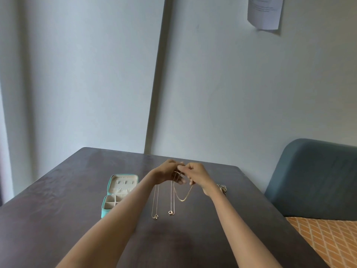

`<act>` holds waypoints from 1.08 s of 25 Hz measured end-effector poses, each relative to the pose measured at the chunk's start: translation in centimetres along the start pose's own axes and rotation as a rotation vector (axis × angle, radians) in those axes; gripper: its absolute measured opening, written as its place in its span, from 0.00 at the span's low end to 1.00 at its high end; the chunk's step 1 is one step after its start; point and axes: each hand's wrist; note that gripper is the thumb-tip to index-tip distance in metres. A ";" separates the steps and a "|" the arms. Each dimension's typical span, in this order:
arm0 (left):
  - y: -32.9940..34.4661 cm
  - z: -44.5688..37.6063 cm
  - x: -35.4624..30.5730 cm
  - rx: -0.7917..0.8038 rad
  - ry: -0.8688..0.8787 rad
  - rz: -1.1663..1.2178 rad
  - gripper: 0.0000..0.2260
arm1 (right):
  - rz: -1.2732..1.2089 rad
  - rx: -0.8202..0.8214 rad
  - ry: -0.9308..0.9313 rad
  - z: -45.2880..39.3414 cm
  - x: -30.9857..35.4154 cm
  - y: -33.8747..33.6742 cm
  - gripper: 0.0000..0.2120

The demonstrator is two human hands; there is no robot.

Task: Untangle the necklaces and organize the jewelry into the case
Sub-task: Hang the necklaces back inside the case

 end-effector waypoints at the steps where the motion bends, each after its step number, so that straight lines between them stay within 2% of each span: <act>1: 0.2 0.3 -0.1 0.025 -0.017 -0.023 0.15 | -0.082 -0.029 0.011 0.0 0.2 -0.4 0.14; 5: 0.4 0.7 -0.4 0.075 -0.065 0.038 0.18 | -0.404 -0.120 0.071 0.0 -0.5 -1.2 0.14; 8: 0.1 0.9 -0.7 0.120 -0.056 0.198 0.15 | -0.407 -0.177 0.139 -0.1 -2.3 -1.0 0.12; 11: -0.2 1.0 -1.0 0.009 -0.037 0.504 0.11 | -0.359 -0.155 0.161 0.1 -4.2 -0.1 0.11; 15: 0.2 -0.2 0.7 -0.262 0.035 0.904 0.07 | -0.266 -0.058 0.083 0.9 -4.6 1.8 0.07; 17: 0.7 -0.8 1.8 -0.392 0.020 0.835 0.08 | -0.093 -0.022 0.066 0.8 -4.4 2.8 0.07; 19: 1.1 -1.2 2.7 -0.468 -0.041 0.491 0.09 | 0.100 -0.032 0.048 0.4 -4.4 3.3 0.09; 21: 1.3 -1.1 3.1 -0.472 -0.103 0.133 0.09 | 0.178 -0.070 0.037 0.1 -4.1 3.1 0.08; 23: 1.2 -0.8 3.4 -0.359 -0.149 -0.007 0.09 | 0.070 -0.066 0.046 0.1 -3.5 2.6 0.06; 25: 1.3 -0.2 3.4 -0.161 -0.174 0.050 0.09 | -0.110 -0.018 0.071 0.2 -3.1 2.1 0.08; 27: 1.5 0.3 3.5 -0.040 -0.200 0.135 0.11 | -0.232 0.021 0.103 0.5 -3.0 1.6 0.08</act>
Point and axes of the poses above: each hand's wrist, its own z-axis away from the middle knuckle, its own y-axis out of the palm, x = y × z, and after that the axes turned 5 degrees about -z, right-handed
